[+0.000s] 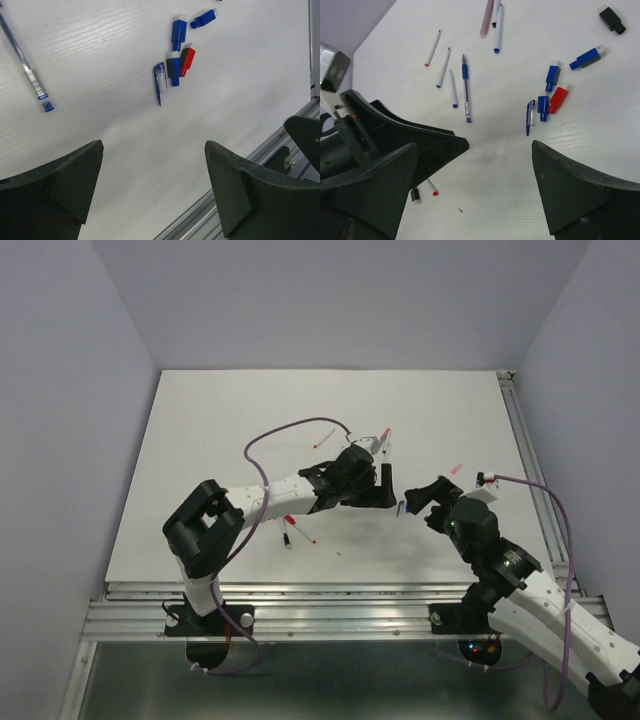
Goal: Open the pen caps
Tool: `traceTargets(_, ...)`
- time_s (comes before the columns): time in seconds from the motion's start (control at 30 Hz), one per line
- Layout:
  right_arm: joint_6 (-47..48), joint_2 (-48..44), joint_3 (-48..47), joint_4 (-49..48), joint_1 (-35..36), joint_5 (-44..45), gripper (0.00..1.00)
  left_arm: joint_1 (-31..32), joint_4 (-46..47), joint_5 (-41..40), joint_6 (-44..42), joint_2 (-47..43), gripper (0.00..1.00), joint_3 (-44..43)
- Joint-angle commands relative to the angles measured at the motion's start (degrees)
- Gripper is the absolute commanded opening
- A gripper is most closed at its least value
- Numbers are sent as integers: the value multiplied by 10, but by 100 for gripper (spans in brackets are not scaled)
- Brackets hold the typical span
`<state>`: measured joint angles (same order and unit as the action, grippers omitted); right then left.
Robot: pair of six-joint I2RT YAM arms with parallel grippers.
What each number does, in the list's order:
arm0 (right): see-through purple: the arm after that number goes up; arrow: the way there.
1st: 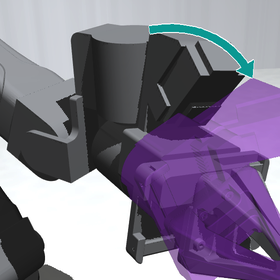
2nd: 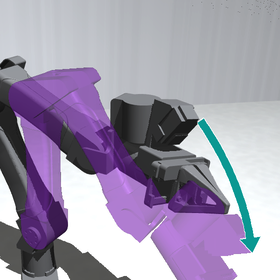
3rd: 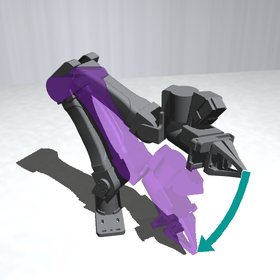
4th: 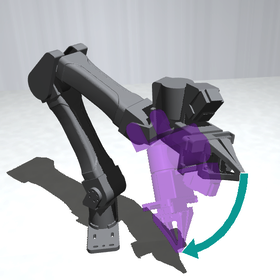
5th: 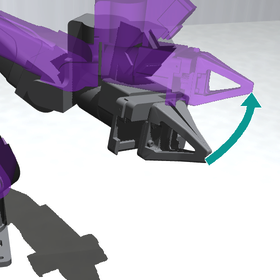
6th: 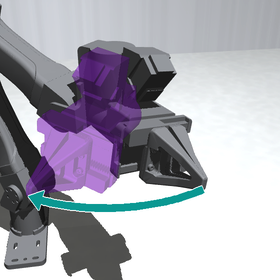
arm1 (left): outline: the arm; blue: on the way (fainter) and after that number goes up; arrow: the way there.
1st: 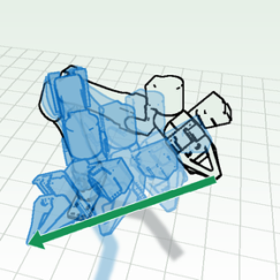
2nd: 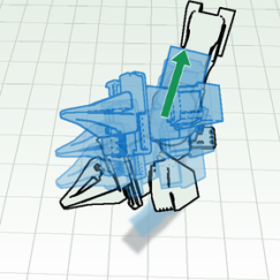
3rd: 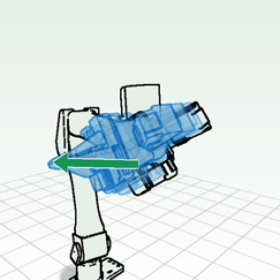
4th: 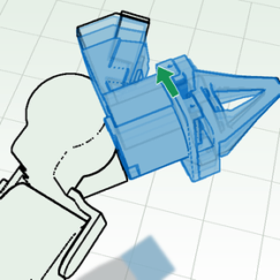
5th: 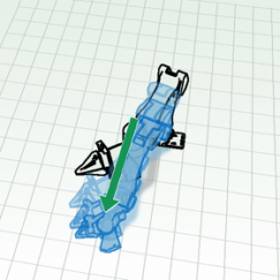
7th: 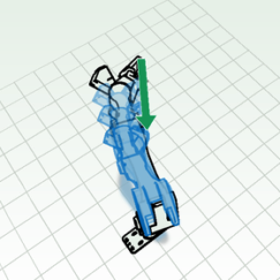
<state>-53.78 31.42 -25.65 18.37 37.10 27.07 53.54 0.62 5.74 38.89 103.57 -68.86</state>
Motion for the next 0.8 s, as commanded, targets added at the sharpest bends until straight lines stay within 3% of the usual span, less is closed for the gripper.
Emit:
traceTargets(0.0, 79, -7, 21, -117, -3, -86, 100, -8, 4, -53, -1, -121, 95, 71)
traceTargets(0.13, 118, 75, 8, -179, -3, -192, 100, -22, -5, -117, 17, -217, 96, 144)
traceTargets(0.2, 132, 167, -3, -217, 7, -241, 100, -35, -43, -141, 25, -258, 96, 181)
traceTargets(0.27, 154, 270, -15, -254, 32, -226, 100, -63, -69, -177, 41, -321, 99, 209)
traceTargets(0.47, 253, 491, -176, -260, 204, -132, 100, -142, -127, -213, 66, -469, 99, 304)
traceTargets(0.77, 361, 732, -390, -228, 237, -147, 97, -152, -251, -315, 150, -604, 99, 344)
